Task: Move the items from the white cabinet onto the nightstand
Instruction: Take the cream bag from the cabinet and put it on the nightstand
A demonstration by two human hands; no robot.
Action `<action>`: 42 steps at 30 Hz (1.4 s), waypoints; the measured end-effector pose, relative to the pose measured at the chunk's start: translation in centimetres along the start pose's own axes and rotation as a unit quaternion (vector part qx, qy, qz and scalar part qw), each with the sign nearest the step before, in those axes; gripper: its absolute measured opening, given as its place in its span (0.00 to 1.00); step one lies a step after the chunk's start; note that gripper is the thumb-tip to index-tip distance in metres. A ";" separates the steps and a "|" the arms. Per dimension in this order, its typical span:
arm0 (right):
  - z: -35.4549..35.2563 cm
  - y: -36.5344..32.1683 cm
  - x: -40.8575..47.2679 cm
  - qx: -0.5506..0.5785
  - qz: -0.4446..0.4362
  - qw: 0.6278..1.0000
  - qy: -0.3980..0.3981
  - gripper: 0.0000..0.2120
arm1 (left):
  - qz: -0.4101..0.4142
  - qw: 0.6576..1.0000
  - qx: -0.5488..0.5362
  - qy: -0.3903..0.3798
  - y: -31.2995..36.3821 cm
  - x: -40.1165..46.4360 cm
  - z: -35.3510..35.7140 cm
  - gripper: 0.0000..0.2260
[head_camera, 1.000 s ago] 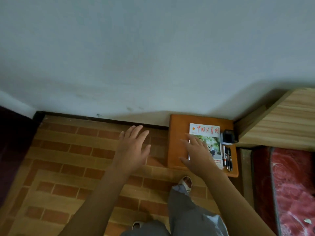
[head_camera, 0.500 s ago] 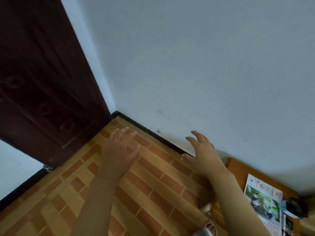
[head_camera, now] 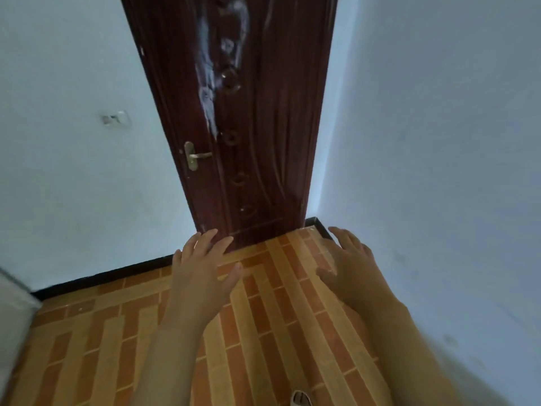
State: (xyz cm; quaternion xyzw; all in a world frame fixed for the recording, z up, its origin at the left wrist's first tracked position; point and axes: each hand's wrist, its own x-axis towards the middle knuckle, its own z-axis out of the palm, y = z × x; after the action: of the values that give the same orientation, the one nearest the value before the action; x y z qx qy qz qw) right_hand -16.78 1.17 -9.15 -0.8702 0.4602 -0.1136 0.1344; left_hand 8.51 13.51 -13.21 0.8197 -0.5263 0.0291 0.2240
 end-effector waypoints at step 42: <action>20.5 -30.2 40.2 0.107 -0.311 0.926 -0.188 0.28 | -0.295 0.943 0.111 0.107 -30.6 14.5 -8.0 0.24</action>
State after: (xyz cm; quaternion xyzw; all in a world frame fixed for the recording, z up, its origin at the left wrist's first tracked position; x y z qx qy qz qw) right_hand 35.27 -13.28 -15.19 -0.9553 0.1183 -0.0322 0.2689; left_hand 43.23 14.89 -12.22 0.9500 -0.2270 0.1080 0.1851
